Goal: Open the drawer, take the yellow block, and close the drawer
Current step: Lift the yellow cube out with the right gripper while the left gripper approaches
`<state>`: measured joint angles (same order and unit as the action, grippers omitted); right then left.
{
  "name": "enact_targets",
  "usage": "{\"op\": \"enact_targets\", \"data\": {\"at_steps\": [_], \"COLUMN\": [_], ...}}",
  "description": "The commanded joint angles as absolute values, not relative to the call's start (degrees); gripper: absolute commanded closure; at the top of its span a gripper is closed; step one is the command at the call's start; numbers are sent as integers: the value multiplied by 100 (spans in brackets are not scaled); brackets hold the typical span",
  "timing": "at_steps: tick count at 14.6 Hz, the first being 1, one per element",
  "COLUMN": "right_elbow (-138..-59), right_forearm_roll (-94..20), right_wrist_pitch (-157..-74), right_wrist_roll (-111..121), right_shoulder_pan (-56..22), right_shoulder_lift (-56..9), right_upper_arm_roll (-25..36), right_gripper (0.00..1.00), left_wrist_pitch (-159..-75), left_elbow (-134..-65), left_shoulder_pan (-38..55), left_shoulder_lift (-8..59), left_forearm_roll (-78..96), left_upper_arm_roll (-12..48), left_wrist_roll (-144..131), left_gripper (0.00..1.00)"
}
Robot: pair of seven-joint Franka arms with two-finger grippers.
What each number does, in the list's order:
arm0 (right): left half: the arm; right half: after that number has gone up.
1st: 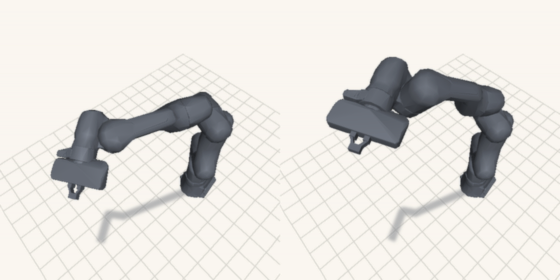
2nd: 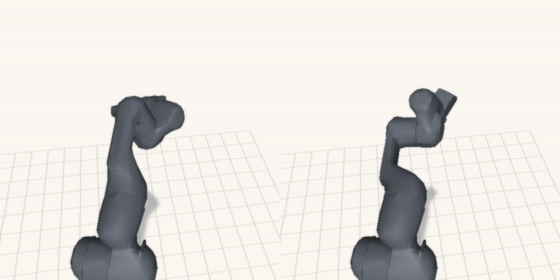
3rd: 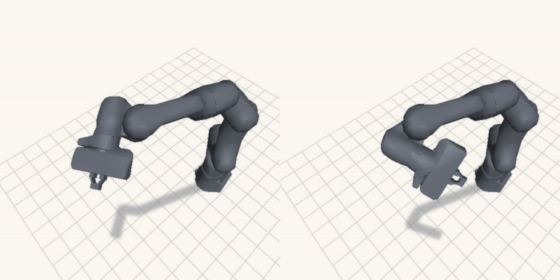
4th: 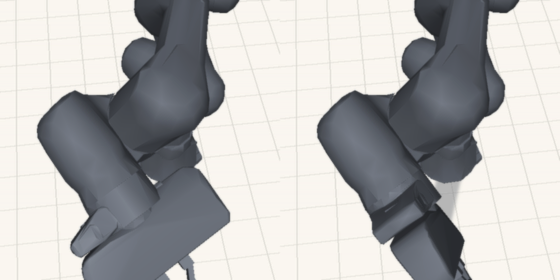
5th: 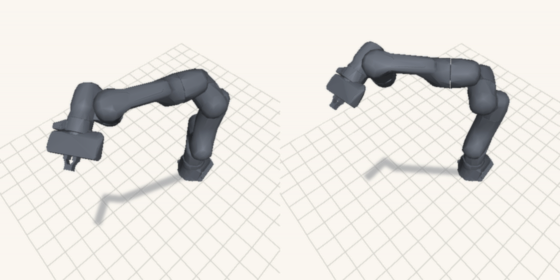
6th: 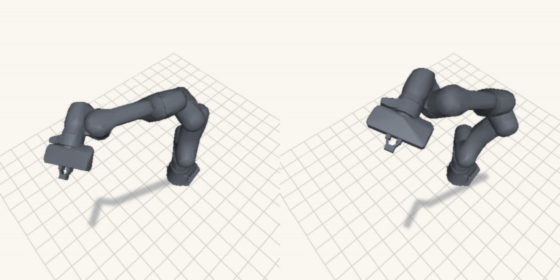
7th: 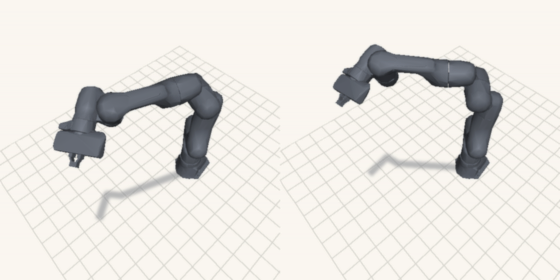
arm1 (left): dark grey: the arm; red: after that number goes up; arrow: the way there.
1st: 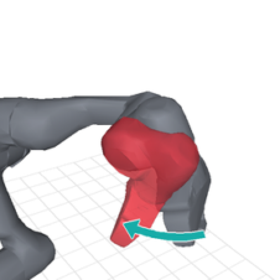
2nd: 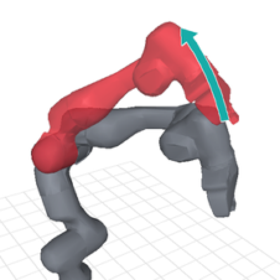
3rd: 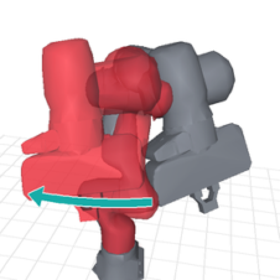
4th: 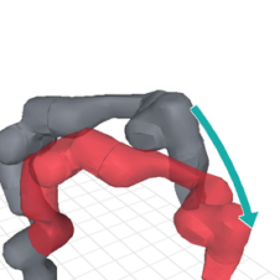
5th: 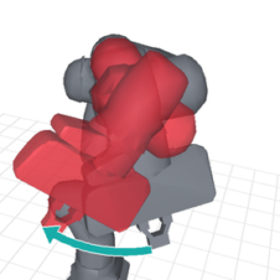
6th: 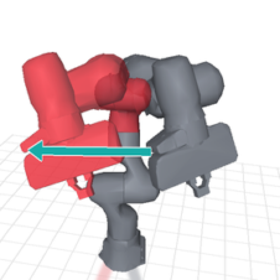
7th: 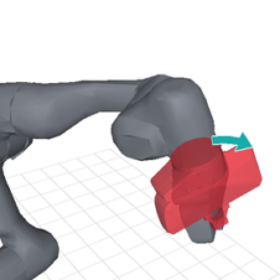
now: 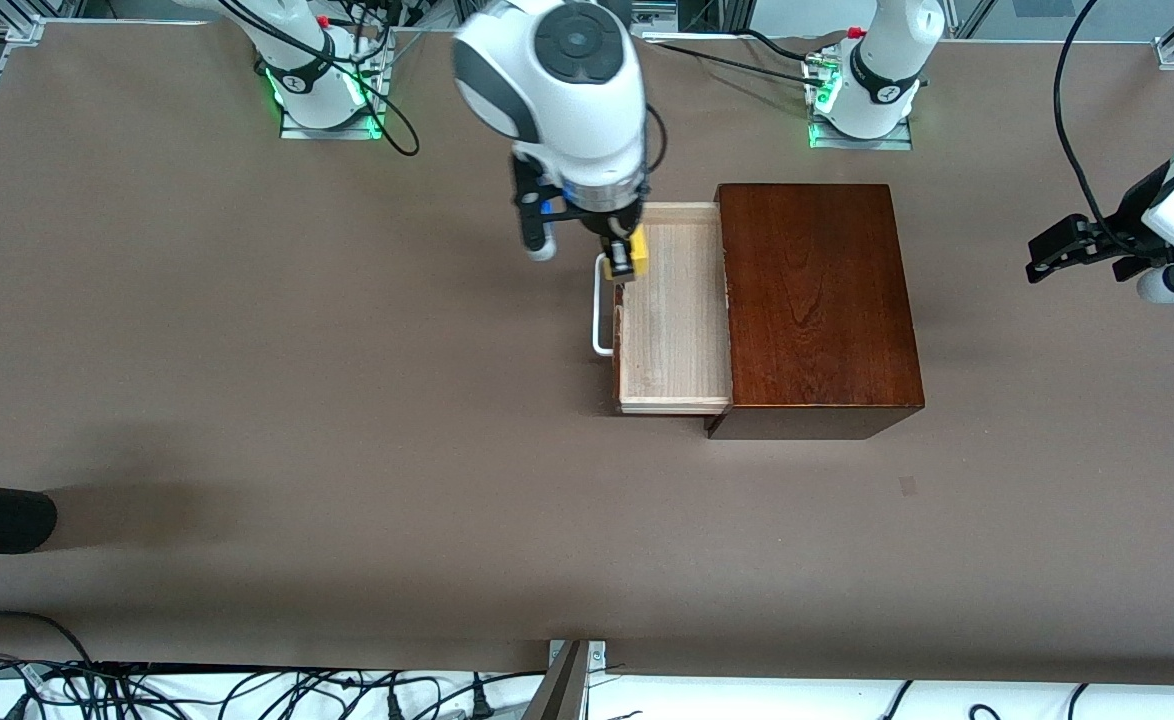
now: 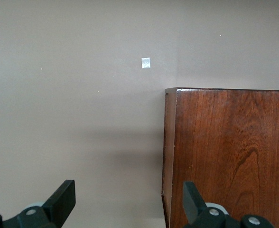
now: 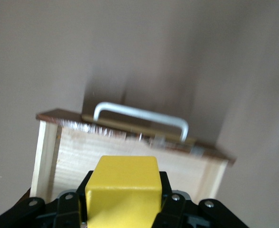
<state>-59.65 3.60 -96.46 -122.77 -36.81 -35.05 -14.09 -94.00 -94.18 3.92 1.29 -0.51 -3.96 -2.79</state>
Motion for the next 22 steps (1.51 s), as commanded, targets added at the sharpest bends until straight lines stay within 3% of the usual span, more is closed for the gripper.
{"op": "enact_targets", "data": {"at_steps": [1, 4, 10, 15, 22], "right_elbow": [-6527, -7880, -9868, -10729, -12418], "right_forearm_roll": [255, 167, -141, -149, -167], "right_wrist_pitch": [-9273, -9483, -10089, -10799, -13234], "right_wrist_roll": [-10807, -8909, -5191, -2685, -802], "right_shoulder_pan": [-3350, -3024, -3015, -3015, -2980], "right_shoulder_lift": [-2982, -2033, -792, -703, -1036], "right_upper_arm_roll": [-1319, -872, 894, 2134, 2540], "right_gripper": [100, 100, 100, 100, 100], "left_wrist_pitch": [-9369, -9369, -9256, -9018, -9035], "left_elbow": [-9211, -8868, -8596, -8490, -8473], "left_shoulder_pan": [386, 334, 807, 1967, 3338], "left_shoulder_lift": [351, 562, 966, 1028, 1414], "left_forearm_roll": [272, 508, 510, 527, 440], "left_upper_arm_roll": [-360, -369, -185, -167, -167], "left_wrist_roll": [-325, -360, -1243, -3537, -6571], "left_gripper": [0, 0, 0, 0, 0]}}
